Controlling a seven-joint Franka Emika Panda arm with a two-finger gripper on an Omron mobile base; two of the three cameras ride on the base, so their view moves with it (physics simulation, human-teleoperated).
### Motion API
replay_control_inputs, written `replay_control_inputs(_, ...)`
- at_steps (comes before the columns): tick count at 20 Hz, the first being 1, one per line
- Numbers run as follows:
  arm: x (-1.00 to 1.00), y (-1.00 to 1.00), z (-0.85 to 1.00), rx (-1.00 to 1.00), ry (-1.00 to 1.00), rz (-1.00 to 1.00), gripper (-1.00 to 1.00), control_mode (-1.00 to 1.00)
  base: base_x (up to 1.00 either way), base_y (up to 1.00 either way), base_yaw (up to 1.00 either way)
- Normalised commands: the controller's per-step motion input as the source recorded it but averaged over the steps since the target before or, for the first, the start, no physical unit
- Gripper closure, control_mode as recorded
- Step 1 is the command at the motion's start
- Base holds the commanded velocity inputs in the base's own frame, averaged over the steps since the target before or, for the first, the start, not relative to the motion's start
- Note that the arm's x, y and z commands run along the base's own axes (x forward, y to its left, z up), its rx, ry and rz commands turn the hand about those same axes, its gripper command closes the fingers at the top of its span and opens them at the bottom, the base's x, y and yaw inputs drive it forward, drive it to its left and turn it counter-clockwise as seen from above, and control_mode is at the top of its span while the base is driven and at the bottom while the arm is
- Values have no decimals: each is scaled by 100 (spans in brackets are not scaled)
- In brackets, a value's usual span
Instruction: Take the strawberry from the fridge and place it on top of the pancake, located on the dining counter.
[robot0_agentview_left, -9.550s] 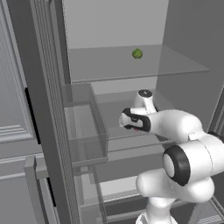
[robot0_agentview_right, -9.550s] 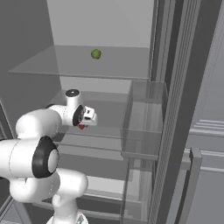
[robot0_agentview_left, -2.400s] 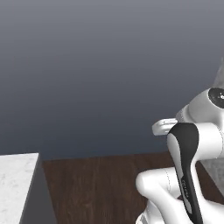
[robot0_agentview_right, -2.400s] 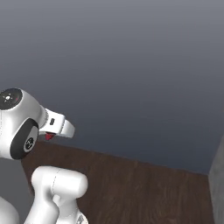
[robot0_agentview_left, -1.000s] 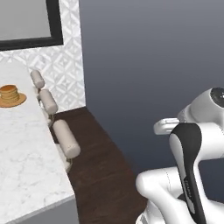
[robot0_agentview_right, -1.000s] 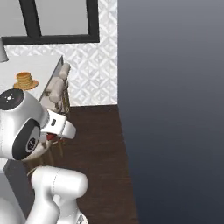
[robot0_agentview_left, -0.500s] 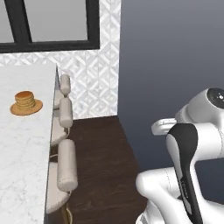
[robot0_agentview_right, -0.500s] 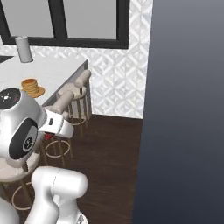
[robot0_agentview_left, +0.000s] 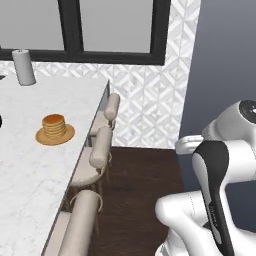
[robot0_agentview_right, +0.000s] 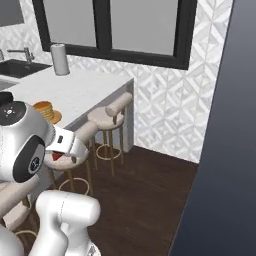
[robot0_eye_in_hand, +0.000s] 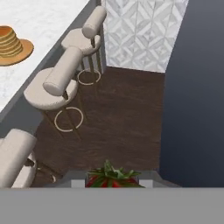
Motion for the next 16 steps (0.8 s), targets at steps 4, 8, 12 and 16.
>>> replay_control_inputs(4,0,0,0,0,0,0,100,100,90,-57,53)
replay_control_inputs(8,0,0,0,0,0,0,100,100,54,-74,68)
replay_control_inputs(12,0,0,0,0,0,0,100,100,20,-59,84)
replay_control_inputs(16,0,0,0,0,0,0,100,100,10,-57,86)
